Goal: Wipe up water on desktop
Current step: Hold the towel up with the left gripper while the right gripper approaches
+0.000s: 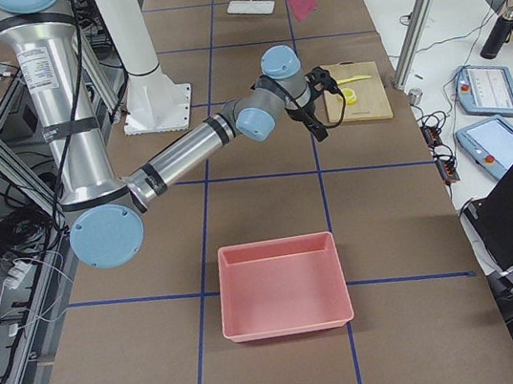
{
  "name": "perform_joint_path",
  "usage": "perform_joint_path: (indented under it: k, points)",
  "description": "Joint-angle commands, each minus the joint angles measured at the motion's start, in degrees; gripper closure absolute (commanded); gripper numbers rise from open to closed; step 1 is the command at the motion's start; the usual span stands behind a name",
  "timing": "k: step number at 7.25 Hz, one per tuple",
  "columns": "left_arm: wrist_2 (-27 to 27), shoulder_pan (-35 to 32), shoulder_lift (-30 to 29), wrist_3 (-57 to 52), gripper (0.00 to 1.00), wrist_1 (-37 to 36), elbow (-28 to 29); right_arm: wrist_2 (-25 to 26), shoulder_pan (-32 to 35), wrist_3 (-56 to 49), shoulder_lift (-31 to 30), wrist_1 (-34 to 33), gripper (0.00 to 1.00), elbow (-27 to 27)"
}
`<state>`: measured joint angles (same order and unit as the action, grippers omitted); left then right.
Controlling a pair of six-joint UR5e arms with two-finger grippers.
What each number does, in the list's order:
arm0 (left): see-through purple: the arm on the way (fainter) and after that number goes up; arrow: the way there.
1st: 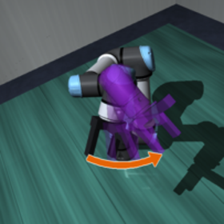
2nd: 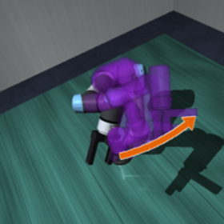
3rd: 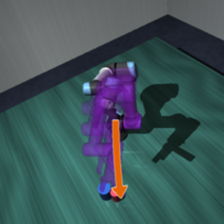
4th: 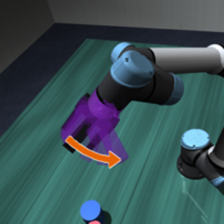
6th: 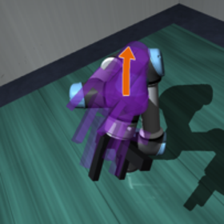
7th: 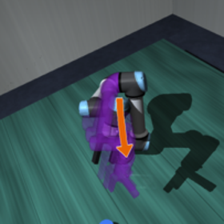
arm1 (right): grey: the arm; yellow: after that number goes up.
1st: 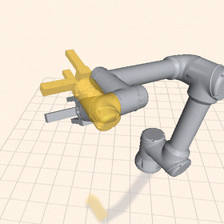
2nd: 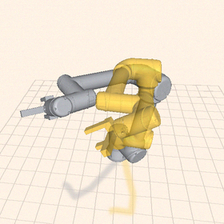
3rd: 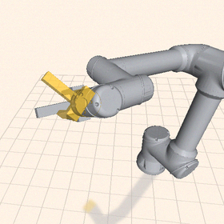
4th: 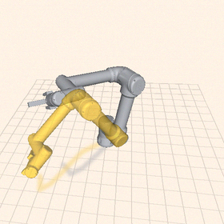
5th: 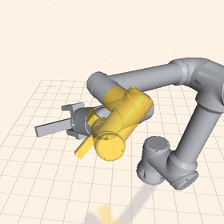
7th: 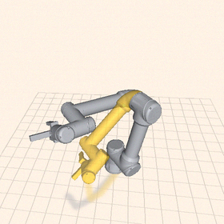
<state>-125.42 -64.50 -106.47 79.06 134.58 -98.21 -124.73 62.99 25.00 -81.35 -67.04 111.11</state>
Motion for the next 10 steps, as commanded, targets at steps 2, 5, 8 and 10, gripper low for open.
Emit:
perform_joint_path:
  k: [2, 5, 8, 10]
  points:
    - [5.18, 7.70, -9.25, 14.95, 1.00, -3.69, -0.13, 13.41, -12.42, 8.91, 5.14, 7.79, 0.01, -0.36]
    - [5.00, 14.91, -17.17, 26.27, 1.00, -5.12, -0.84, 24.42, -22.09, 9.19, 11.38, 11.91, 0.01, -0.80]
    - [4.83, 18.34, -18.77, 31.75, 1.00, -5.12, -4.34, 37.06, -30.19, 9.27, 15.67, 14.30, 0.03, -4.03]
    - [5.18, 20.01, -21.66, 35.88, 1.00, -5.12, -4.53, 41.56, -33.45, 9.45, 16.84, 14.30, 0.03, -4.93]
